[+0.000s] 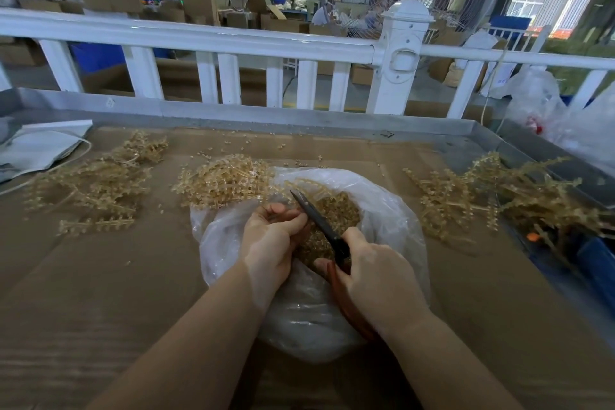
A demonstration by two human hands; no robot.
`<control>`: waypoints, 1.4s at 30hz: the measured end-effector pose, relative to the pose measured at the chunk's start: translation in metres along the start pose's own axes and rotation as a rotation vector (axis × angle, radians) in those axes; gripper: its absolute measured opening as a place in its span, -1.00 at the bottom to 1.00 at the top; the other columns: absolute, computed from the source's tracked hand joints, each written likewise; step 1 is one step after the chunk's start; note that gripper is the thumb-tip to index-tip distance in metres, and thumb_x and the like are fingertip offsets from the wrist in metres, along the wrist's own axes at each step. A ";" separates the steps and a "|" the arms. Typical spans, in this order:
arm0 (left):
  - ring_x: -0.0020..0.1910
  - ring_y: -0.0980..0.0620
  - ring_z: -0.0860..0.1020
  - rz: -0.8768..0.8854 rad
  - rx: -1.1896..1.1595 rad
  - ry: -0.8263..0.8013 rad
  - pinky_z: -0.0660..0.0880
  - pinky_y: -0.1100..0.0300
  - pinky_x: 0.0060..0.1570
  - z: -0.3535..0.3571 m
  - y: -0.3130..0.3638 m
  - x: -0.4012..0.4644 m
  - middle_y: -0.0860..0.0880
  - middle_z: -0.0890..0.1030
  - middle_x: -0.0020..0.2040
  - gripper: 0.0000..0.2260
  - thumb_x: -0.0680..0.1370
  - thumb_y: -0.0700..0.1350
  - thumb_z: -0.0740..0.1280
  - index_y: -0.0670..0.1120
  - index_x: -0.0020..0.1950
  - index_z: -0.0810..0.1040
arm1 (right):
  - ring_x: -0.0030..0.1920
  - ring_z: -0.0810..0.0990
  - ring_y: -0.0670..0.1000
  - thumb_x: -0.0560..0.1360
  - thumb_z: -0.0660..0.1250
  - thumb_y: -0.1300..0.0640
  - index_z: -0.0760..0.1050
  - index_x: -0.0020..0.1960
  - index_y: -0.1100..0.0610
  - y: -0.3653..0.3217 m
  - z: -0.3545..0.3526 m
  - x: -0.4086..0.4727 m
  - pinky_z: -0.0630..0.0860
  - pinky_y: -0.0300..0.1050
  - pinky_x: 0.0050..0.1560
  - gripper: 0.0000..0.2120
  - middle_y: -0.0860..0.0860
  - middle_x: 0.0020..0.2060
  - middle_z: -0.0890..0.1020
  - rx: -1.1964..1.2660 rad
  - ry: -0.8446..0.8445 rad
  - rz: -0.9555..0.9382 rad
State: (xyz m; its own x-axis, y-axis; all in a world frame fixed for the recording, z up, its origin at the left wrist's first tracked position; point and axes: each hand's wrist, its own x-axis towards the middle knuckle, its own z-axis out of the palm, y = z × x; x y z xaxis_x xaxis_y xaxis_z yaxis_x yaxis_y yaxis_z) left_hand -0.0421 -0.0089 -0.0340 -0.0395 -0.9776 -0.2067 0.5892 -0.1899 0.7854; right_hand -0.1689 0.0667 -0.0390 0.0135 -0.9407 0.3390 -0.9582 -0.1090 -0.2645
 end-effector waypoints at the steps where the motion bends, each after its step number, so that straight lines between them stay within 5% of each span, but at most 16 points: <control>1: -0.35 0.08 0.55 -0.003 0.006 0.002 0.57 0.29 -0.36 0.000 0.000 0.000 -0.09 0.48 -0.30 -0.69 0.48 -0.53 0.23 -0.12 -0.20 0.33 | -0.17 0.58 -0.04 0.51 0.12 -0.33 0.33 0.07 -0.02 0.000 0.000 0.000 0.38 -0.23 -0.24 -0.61 -0.11 -0.30 0.45 -0.006 0.001 0.001; 8: -0.18 -0.08 0.58 -0.063 0.142 -0.003 0.59 0.16 -0.24 -0.002 0.008 0.004 -0.13 0.51 -0.16 -0.69 0.47 -0.54 0.22 -0.11 -0.13 0.39 | -0.13 0.59 -0.03 0.51 0.10 -0.33 0.34 0.12 -0.03 0.001 0.003 -0.002 0.46 -0.16 -0.16 -0.59 -0.08 -0.19 0.59 -0.025 0.008 0.006; 14: -0.35 0.01 0.63 -0.135 0.040 0.035 0.55 0.23 -0.45 -0.004 0.017 0.008 -0.09 0.64 -0.31 -0.96 0.54 -0.31 0.30 -0.20 -0.06 0.53 | -0.11 0.59 -0.03 0.52 0.08 -0.33 0.33 0.13 -0.03 0.001 0.002 -0.004 0.50 -0.13 -0.13 -0.59 -0.08 -0.16 0.59 -0.001 0.019 -0.009; 22: -0.34 0.07 0.63 -0.089 0.026 0.035 0.58 0.26 -0.34 -0.007 0.012 0.008 -0.06 0.65 -0.29 -0.86 0.50 -0.37 0.32 -0.14 -0.15 0.53 | -0.20 0.55 -0.08 0.46 0.20 -0.34 0.34 -0.02 -0.05 -0.005 -0.011 -0.006 0.43 -0.22 -0.19 -0.64 -0.10 -0.21 0.57 0.185 0.084 0.079; 32: -0.51 0.13 0.58 -0.128 0.035 -0.021 0.48 0.34 -0.52 -0.009 0.013 0.009 0.01 0.60 -0.47 -0.79 0.57 -0.34 0.23 -0.13 -0.23 0.46 | -0.10 0.56 -0.05 0.45 0.13 -0.38 0.30 0.03 -0.07 -0.005 0.002 -0.006 0.44 -0.21 -0.13 -0.60 -0.08 -0.16 0.56 0.080 0.053 0.037; 36: -0.48 0.13 0.57 -0.113 0.014 -0.068 0.49 0.34 -0.49 -0.012 0.011 0.009 0.00 0.60 -0.45 -0.79 0.58 -0.33 0.21 -0.14 -0.22 0.48 | -0.12 0.56 -0.05 0.45 0.13 -0.38 0.30 0.02 -0.08 -0.005 0.002 -0.005 0.44 -0.21 -0.15 -0.60 -0.09 -0.16 0.56 0.094 0.040 0.033; 42: -0.26 0.02 0.49 -0.092 0.042 -0.122 0.43 0.20 -0.16 -0.012 0.009 0.007 -0.08 0.57 -0.25 -0.82 0.59 -0.31 0.19 -0.16 -0.15 0.50 | -0.23 0.48 -0.09 0.46 0.15 -0.36 0.28 -0.03 -0.10 -0.004 -0.006 -0.001 0.31 -0.22 -0.24 -0.66 -0.13 -0.26 0.51 0.122 -0.032 0.006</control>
State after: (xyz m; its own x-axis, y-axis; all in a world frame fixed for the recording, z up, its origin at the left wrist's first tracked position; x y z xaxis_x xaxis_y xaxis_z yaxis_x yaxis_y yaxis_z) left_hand -0.0270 -0.0166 -0.0354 -0.1912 -0.9592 -0.2084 0.5446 -0.2803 0.7905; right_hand -0.1664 0.0703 -0.0333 0.0185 -0.9510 0.3088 -0.9166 -0.1395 -0.3747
